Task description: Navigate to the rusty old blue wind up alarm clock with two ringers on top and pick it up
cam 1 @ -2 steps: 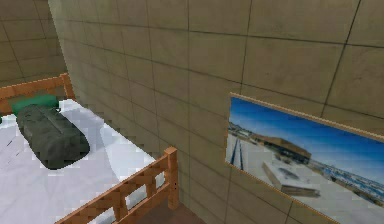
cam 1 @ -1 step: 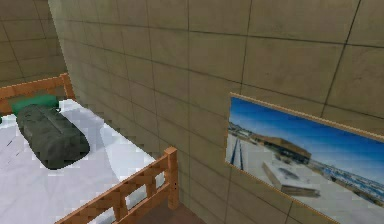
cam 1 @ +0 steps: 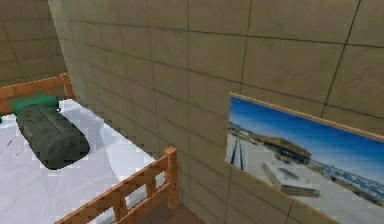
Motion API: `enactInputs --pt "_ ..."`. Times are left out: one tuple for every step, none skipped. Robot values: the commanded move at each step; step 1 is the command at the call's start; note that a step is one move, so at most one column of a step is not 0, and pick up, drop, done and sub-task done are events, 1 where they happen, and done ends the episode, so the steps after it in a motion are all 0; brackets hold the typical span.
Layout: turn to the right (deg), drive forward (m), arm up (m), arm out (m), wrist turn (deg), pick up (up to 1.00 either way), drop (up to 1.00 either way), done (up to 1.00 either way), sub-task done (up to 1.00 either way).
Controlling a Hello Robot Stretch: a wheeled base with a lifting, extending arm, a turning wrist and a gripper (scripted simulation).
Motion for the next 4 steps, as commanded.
enactInputs --pt "0.0 0.0 0.0 0.0 45.0 0.0 0.0 0.0 0.0" --pt "0.0 0.0 0.0 0.0 45.0 0.0 0.0 0.0 0.0" --pt "0.0 0.0 0.0 0.0 45.0 0.0 0.0 0.0 0.0" --pt "0.0 0.0 0.0 0.0 18.0 0.0 0.0 0.0 0.0"
